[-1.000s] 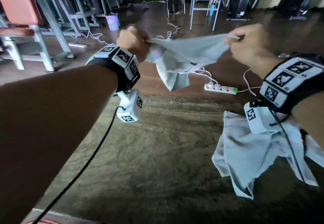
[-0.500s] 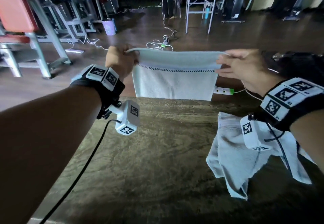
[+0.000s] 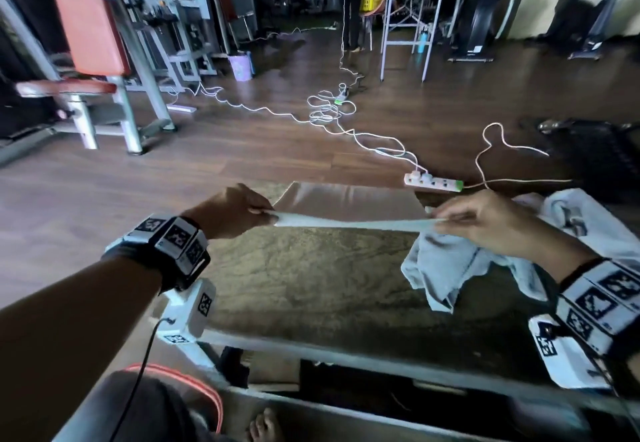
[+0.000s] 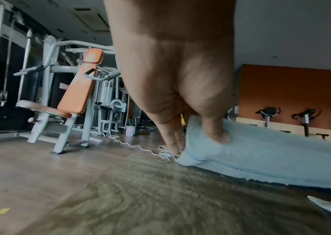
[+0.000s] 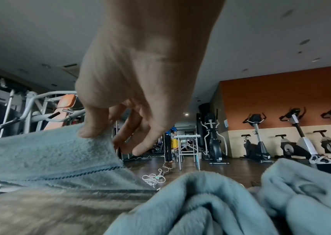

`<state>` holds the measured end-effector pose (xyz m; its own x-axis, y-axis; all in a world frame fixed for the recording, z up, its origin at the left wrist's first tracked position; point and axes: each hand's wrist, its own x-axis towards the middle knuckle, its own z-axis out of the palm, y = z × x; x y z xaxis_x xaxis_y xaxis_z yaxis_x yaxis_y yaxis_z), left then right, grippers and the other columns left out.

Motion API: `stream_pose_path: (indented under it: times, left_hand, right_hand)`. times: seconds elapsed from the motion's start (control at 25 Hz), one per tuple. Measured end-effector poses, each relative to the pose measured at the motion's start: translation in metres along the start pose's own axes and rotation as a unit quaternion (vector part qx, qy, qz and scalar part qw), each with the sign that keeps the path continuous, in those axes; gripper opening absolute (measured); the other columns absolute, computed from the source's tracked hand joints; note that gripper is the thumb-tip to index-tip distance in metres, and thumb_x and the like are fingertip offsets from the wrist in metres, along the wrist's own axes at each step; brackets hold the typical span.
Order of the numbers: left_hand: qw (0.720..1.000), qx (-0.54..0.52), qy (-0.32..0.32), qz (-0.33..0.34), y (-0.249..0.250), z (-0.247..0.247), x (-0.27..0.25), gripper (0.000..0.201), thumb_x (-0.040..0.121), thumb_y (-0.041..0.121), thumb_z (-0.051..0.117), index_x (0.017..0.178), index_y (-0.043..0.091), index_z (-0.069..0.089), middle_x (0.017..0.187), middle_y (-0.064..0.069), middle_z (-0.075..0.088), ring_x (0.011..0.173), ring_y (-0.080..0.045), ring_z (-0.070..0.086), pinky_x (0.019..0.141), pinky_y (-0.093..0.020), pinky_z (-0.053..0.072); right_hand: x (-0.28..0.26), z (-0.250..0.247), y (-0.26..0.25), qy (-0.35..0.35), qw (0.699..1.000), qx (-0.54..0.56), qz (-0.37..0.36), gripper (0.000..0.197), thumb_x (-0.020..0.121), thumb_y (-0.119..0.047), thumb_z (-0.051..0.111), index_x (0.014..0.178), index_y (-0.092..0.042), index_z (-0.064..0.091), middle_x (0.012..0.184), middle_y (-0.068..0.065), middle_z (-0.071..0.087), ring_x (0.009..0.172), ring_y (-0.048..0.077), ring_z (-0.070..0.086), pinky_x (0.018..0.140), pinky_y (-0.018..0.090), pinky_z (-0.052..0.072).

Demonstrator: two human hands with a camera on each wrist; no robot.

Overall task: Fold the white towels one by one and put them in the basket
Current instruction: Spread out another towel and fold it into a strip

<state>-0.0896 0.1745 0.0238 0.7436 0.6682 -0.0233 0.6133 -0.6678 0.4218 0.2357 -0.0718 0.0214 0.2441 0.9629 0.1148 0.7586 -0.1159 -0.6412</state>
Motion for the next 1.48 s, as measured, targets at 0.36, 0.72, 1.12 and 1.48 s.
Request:
stream_pose_path:
  times: [0.36, 0.72, 1.12, 1.48]
  left_hand:
    - [0.999, 0.001, -0.052, -0.014, 0.034, -0.022, -0.114, 0.036, 0.096, 0.029, 0.059, 0.062, 0.016, 0.054, 0.059, 0.005, 0.046, 0.060, -0.011, 0.041, 0.058, -0.026, 0.035]
    - [0.994, -0.037, -0.103, -0.009, 0.040, -0.030, -0.152, 0.043, 0.091, 0.039, 0.065, 0.049, 0.032, 0.058, 0.047, 0.014, 0.042, 0.051, -0.006, 0.038, 0.058, -0.025, 0.033]
    - [0.991, -0.065, 0.098, -0.061, 0.007, -0.002, -0.015, 0.024, 0.089, 0.020, 0.065, 0.076, -0.001, 0.066, 0.066, -0.010, 0.055, 0.059, -0.018, 0.046, 0.048, -0.022, 0.035]
    - [0.994, 0.076, 0.020, -0.078, -0.047, 0.058, 0.157, 0.034, 0.100, 0.022, 0.048, 0.092, -0.003, 0.070, 0.087, -0.021, 0.069, 0.076, -0.032, 0.064, 0.063, -0.035, 0.050]
  right_hand:
    - [-0.102, 0.009, -0.078, -0.140, 0.975, 0.111, 0.133, 0.035, 0.096, -0.011, 0.062, 0.062, -0.017, 0.057, 0.063, -0.005, 0.051, 0.067, 0.006, 0.055, 0.093, 0.043, 0.053]
    - [-0.137, -0.008, -0.121, -0.222, 0.931, 0.200, 0.209, 0.015, 0.094, -0.015, 0.062, 0.084, -0.010, 0.071, 0.093, 0.015, 0.074, 0.080, 0.034, 0.070, 0.090, 0.051, 0.056]
    - [0.017, 0.019, -0.033, 0.073, 0.971, 0.093, 0.210, 0.013, 0.096, -0.015, 0.064, 0.091, -0.003, 0.067, 0.089, 0.020, 0.072, 0.074, 0.031, 0.070, 0.066, 0.039, 0.061]
    - [0.188, 0.071, 0.073, 0.025, 0.940, -0.222, 0.259, 0.022, 0.080, -0.025, 0.070, 0.087, -0.004, 0.070, 0.080, 0.010, 0.063, 0.083, 0.030, 0.061, 0.070, 0.028, 0.046]
